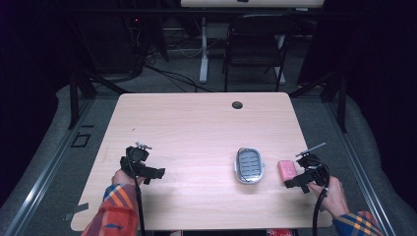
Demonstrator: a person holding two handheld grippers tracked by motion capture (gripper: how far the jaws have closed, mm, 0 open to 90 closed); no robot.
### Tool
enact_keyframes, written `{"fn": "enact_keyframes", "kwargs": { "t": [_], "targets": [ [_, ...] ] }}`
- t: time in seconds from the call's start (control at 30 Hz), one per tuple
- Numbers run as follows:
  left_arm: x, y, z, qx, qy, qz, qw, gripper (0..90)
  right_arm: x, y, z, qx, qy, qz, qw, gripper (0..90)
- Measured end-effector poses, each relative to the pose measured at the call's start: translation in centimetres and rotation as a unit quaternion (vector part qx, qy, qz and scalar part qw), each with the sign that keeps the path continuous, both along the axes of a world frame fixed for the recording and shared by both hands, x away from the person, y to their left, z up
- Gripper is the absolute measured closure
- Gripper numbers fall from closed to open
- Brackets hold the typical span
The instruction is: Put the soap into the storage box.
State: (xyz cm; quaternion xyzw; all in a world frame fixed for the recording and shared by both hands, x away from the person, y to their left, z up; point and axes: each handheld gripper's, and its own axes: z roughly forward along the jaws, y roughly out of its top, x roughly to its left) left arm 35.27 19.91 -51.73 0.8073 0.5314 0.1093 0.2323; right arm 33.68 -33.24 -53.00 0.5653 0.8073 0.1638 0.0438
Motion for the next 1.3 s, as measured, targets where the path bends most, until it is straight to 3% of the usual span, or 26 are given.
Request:
{"fn": "enact_keyframes", "kwargs": {
  "t": [0.3,0.33,0.63,0.73,0.83,0.87,0.9,1.13,1.3],
  "targets": [
    [0.0,0.0,0.0,0.001,-0.001,0.000,1.0000,0.0,1.1,0.2,0.1,0.001,0.009,-0.001,1.0000,0.0],
    [0.0,0.0,0.0,0.001,0.000,-0.001,1.0000,0.0,1.2,0.4,-0.1,0.006,0.001,-0.009,0.9999,0.0],
    [0.0,-0.1,-0.1,0.003,-0.001,-0.003,1.0000,0.0,2.6,1.1,-0.2,-0.021,0.010,-0.001,0.9997,0.0],
    [0.0,-0.1,-0.1,0.004,0.000,-0.003,1.0000,0.0,2.9,1.4,-0.3,-0.018,0.004,-0.010,0.9998,0.0],
    [0.0,-0.1,-0.1,0.003,0.000,-0.002,1.0000,0.0,3.3,1.5,-0.2,-0.029,0.004,-0.002,0.9996,0.0],
    [0.0,-0.1,0.0,0.002,-0.002,-0.003,1.0000,0.0,3.4,1.7,-0.3,-0.024,-0.003,-0.008,0.9997,0.0],
    [0.0,-0.1,0.0,0.002,-0.002,-0.003,1.0000,0.0,3.5,1.6,-0.2,-0.031,0.007,0.001,0.9995,0.0],
    [0.0,-0.1,0.0,0.003,-0.002,-0.003,1.0000,0.0,4.2,1.8,-0.4,-0.028,0.009,-0.009,0.9995,0.0],
    [0.0,-0.1,0.0,0.003,-0.002,-0.003,1.0000,0.0,4.5,2.0,-0.3,-0.027,0.006,-0.019,0.9994,10.3]
  ]
}}
